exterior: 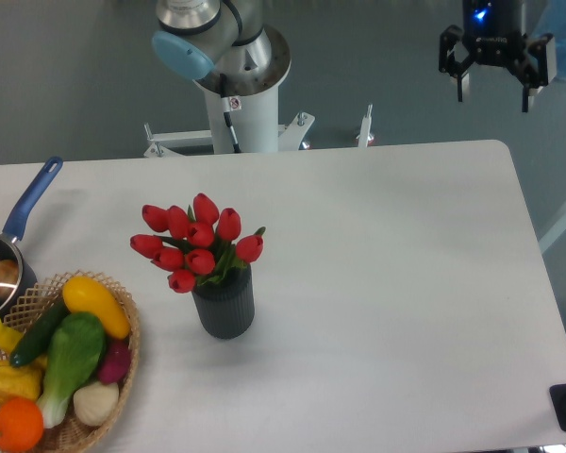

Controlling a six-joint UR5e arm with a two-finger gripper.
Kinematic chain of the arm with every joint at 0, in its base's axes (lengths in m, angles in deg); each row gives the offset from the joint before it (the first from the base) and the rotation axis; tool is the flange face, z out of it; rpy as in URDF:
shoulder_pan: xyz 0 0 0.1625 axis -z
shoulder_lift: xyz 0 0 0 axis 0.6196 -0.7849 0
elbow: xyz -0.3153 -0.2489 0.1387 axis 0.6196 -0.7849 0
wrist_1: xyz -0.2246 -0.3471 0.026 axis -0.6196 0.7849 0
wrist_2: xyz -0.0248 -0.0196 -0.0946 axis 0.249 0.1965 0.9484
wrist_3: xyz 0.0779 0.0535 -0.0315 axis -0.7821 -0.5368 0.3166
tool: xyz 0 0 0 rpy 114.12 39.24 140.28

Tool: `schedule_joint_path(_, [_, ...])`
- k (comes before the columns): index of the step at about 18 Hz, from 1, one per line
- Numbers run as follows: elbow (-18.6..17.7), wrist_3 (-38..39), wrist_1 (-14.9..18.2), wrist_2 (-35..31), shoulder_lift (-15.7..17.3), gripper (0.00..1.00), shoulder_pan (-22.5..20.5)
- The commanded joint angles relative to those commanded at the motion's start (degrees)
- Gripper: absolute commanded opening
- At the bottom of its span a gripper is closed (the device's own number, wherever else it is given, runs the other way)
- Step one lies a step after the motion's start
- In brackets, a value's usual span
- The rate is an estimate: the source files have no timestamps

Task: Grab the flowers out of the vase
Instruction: 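Move the open gripper toward the red tulips in the black vase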

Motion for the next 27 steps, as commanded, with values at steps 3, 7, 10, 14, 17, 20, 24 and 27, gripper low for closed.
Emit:
schedule_joint_path(3, [0.0,0.0,0.0,0.09,0.09,1.0,0.0])
schedule_joint_path(7, [-0.27,1.05,-0.09,0.87,0.0,1.0,0.09])
schedule_joint_path(10, [-1.05,1.14,-0.18,1.49,0.0,1.0,0.09])
schedule_joint_path(14, [-2.37,1.23,-0.18,1.84,0.26,1.0,0.09])
schedule_joint_path(17, [-2.99,3.33,-0.18,5.0,0.35,1.0,0.0])
schedule_joint_path(20, [-3.25,7.73,-0.44,8.78,0.44,1.0,0.26])
schedule_joint_path(24, [-4.04,11.76,-0.09,9.67,0.62,1.0,4.74])
schedule_joint_path(27, [-4.66,17.12,0.0,9.76,0.35,1.0,8.95])
